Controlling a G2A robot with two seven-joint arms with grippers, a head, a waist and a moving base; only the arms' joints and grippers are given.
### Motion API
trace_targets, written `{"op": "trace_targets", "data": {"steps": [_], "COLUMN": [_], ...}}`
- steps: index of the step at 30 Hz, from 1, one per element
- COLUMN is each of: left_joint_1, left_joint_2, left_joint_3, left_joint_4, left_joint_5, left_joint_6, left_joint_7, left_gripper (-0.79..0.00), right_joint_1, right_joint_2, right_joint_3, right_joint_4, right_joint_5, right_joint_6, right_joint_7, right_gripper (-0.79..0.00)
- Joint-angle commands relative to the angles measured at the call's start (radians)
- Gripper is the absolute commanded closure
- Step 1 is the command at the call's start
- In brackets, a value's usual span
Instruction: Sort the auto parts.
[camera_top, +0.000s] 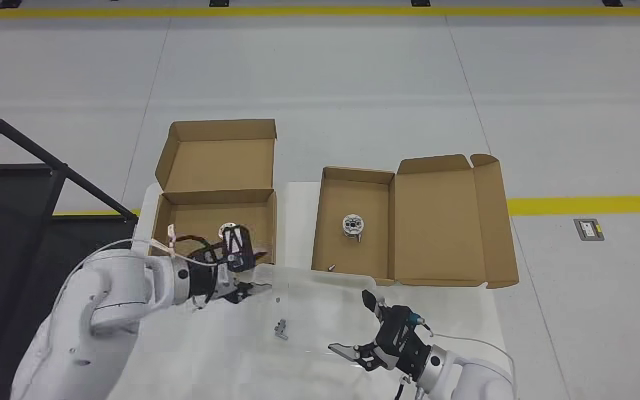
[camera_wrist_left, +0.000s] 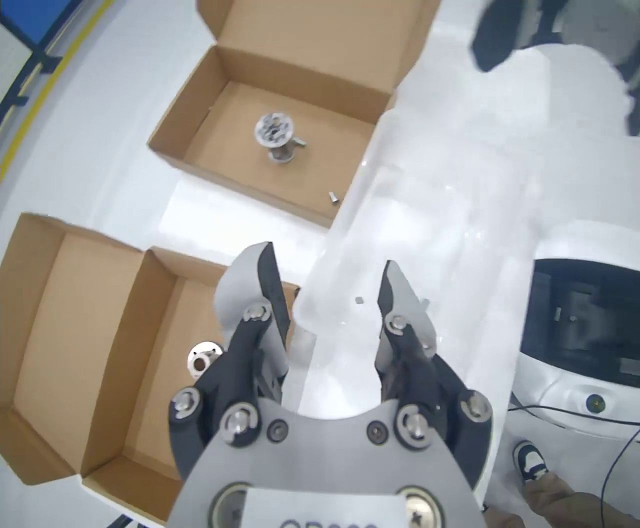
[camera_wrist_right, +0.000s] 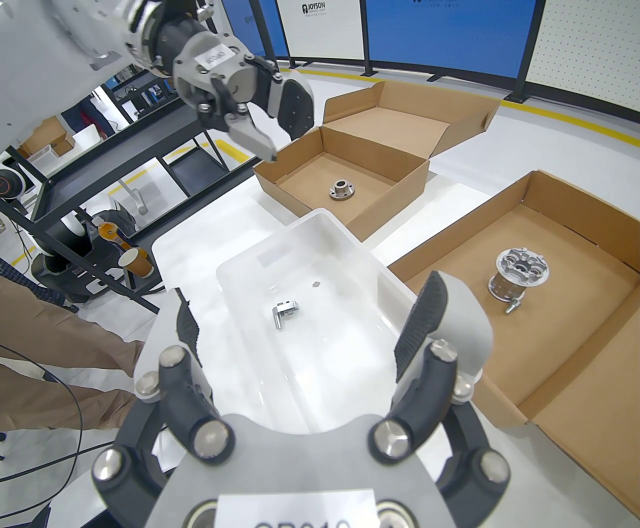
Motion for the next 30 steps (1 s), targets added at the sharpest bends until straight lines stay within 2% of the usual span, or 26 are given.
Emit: {"op": "trace_targets", "data": {"steps": [1, 2, 4, 7, 13, 16, 27, 28, 30], "left_joint_1": [0.036, 0.045, 0.049, 0.049, 0.004, -0.013, -0.008, 0.000, -0.005], "left_joint_2": [0.018, 0.028, 0.043, 0.055, 0.064, 0.058, 0.058, 0.056, 0.050], "left_joint_3": [0.030, 0.049, 0.083, 0.135, 0.233, 0.279, 0.284, 0.301, 0.332], "left_joint_4": [-0.069, -0.088, -0.122, -0.130, -0.117, -0.105, -0.099, -0.096, -0.089], "left_joint_5": [0.017, 0.036, 0.112, 0.141, 0.244, 0.299, 0.303, 0.316, 0.326], "left_joint_6": [0.012, 0.012, 0.024, 0.022, 0.052, 0.080, 0.083, 0.096, 0.122], "left_joint_7": [-0.009, -0.010, -0.021, -0.019, -0.050, -0.052, -0.056, -0.059, -0.069], "left_gripper": [-0.674, -0.708, -0.720, -0.736, -0.773, -0.785, -0.785, -0.693, -0.560], "right_joint_1": [0.000, 0.000, 0.000, 0.000, 0.000, 0.000, 0.000, 0.000, 0.000], "right_joint_2": [0.000, 0.000, 0.000, 0.000, 0.000, 0.000, 0.000, 0.000, 0.000], "right_joint_3": [0.000, 0.000, 0.000, 0.000, 0.000, 0.000, 0.000, 0.000, 0.000], "right_joint_4": [0.000, 0.000, 0.000, 0.000, 0.000, 0.000, 0.000, 0.000, 0.000], "right_joint_5": [0.000, 0.000, 0.000, 0.000, 0.000, 0.000, 0.000, 0.000, 0.000], "right_joint_6": [0.000, 0.000, 0.000, 0.000, 0.000, 0.000, 0.000, 0.000, 0.000], "right_joint_7": [0.000, 0.000, 0.000, 0.000, 0.000, 0.000, 0.000, 0.000, 0.000], "right_gripper": [-0.785, -0.785, -0.785, -0.785, -0.785, -0.785, -0.785, -0.785, -0.785]}}
